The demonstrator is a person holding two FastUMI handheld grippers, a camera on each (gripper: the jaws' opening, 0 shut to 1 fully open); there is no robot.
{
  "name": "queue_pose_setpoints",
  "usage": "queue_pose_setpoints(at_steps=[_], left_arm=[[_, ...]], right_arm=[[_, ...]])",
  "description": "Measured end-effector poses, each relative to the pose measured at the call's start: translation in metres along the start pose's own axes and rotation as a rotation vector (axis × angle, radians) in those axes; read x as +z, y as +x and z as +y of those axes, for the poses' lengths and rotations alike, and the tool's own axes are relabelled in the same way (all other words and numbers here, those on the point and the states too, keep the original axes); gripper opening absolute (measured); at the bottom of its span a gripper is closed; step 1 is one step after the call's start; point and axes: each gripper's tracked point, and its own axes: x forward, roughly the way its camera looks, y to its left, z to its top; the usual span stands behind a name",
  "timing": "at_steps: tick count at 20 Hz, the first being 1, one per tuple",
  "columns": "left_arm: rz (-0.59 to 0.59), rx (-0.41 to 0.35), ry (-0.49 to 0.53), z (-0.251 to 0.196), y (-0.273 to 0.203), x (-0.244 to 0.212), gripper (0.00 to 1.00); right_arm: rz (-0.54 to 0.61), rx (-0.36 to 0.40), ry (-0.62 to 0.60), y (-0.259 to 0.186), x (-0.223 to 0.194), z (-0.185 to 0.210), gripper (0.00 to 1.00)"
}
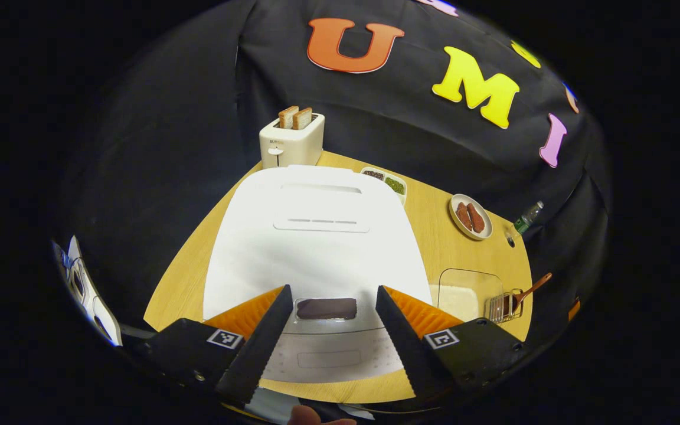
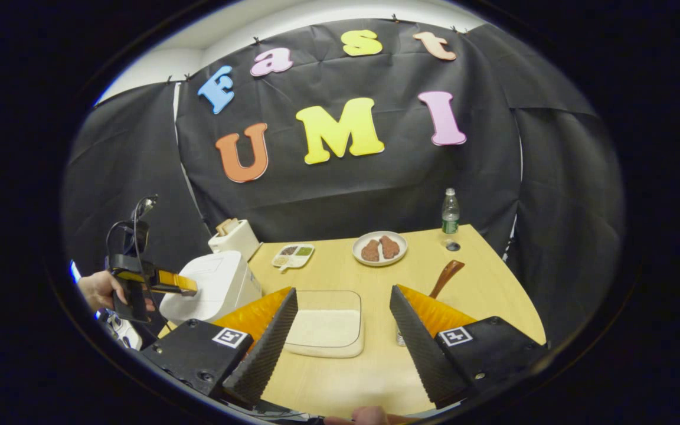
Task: Close the left gripper, press the button to open the rice cooker; take a wooden spoon from the chopstick holder with the right hand, scoop a spoonful of rice and pour it into the rice cooker, then put the wooden spoon back into the chopstick holder.
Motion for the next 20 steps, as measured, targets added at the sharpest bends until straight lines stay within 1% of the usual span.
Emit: queue_pose_setpoints(at_steps=[2, 4, 6, 7, 11, 12, 14, 16, 17, 18, 20], left_arm=[[-0.022, 0.009, -0.044, -0.001, 0.0, 0.004, 0.96], [-0.047, 0.036, -0.088, -0.001, -0.008, 0.005, 0.95], [-0.114, 0.025, -0.111, -0.017, -0.03, 0.013, 0.95], [-0.156, 0.014, -0.105, -0.027, -0.043, 0.018, 0.95], [-0.348, -0.032, -0.028, -0.062, -0.112, 0.039, 0.95], [-0.405, -0.05, -0.007, -0.074, -0.13, 0.047, 0.95], [-0.527, -0.056, 0.051, -0.081, -0.168, 0.059, 0.95], [-0.617, -0.079, 0.085, -0.091, -0.207, 0.059, 0.95], [-0.65, -0.097, 0.096, -0.095, -0.226, 0.055, 0.95], [-0.684, -0.115, 0.113, -0.098, -0.244, 0.05, 0.95], [-0.736, -0.134, 0.168, -0.1, -0.271, 0.038, 0.95]], right_arm=[[-0.002, 0.013, -0.005, 0.004, 0.003, -0.007, 1.0], [-0.012, 0.024, -0.022, 0.009, 0.006, -0.015, 1.0], [-0.033, 0.03, -0.05, 0.013, 0.014, -0.021, 1.0], [-0.052, 0.033, -0.06, 0.012, 0.021, -0.024, 0.99], [-0.12, 0.034, -0.073, -0.005, 0.041, -0.02, 0.99], [-0.138, 0.031, -0.073, -0.015, 0.045, -0.017, 1.0], [-0.182, 0.017, -0.076, -0.036, 0.054, -0.009, 1.0], [-0.214, -0.008, -0.079, -0.06, 0.057, -0.002, 1.0], [-0.229, -0.017, -0.08, -0.074, 0.057, 0.003, 0.99], [-0.25, -0.026, -0.081, -0.09, 0.059, 0.008, 1.0], [-0.298, -0.047, -0.099, -0.12, 0.06, 0.016, 0.99]])
